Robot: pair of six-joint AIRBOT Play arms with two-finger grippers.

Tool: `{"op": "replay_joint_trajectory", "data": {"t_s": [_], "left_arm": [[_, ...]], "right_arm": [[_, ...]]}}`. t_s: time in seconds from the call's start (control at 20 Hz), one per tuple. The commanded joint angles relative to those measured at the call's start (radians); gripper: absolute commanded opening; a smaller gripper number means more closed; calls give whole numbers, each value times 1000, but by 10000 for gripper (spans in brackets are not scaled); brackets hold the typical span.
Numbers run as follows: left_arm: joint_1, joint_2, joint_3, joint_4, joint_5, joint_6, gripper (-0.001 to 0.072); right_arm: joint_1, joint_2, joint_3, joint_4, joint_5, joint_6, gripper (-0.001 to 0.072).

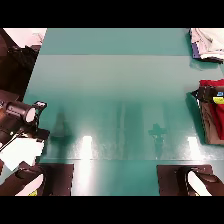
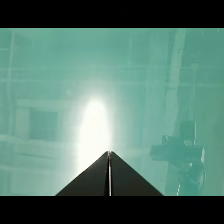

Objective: Fold the shirts.

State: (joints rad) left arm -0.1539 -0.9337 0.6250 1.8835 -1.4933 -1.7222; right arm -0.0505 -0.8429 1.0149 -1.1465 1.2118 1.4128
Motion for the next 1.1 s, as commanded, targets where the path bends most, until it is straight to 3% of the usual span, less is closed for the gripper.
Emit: {"op": "replay_joint_trajectory", "data": {"t_s": [0.0, 0.05, 0.2, 0.35, 0.55, 0.65, 0.85, 1.05], "left_arm": [[1, 2, -68, 29, 21, -32, 96], [1, 2, -54, 29, 26, -32, 27], [1, 2, 82, 26, 38, -11, 26], [-48, 2, 412, -8, 39, 36, 26], [-190, 2, 852, -298, 122, 207, 27], [-263, -8, 985, -427, 162, 238, 26], [-377, -66, 1091, -451, 172, 255, 26], [-388, -218, 1097, -454, 232, 290, 27]], "right_arm": [[1, 1, 0, 0, -1, 0, 21], [1, 1, 0, 0, -2, 0, 21], [1, 1, 1, 0, -26, 0, 21], [1, 0, 58, 0, -47, 0, 21], [1, 0, 189, 0, -113, 0, 21], [1, 0, 243, 0, -134, 0, 21], [1, 0, 303, 0, -163, 0, 21], [1, 0, 306, 0, -162, 1, 20]]}}
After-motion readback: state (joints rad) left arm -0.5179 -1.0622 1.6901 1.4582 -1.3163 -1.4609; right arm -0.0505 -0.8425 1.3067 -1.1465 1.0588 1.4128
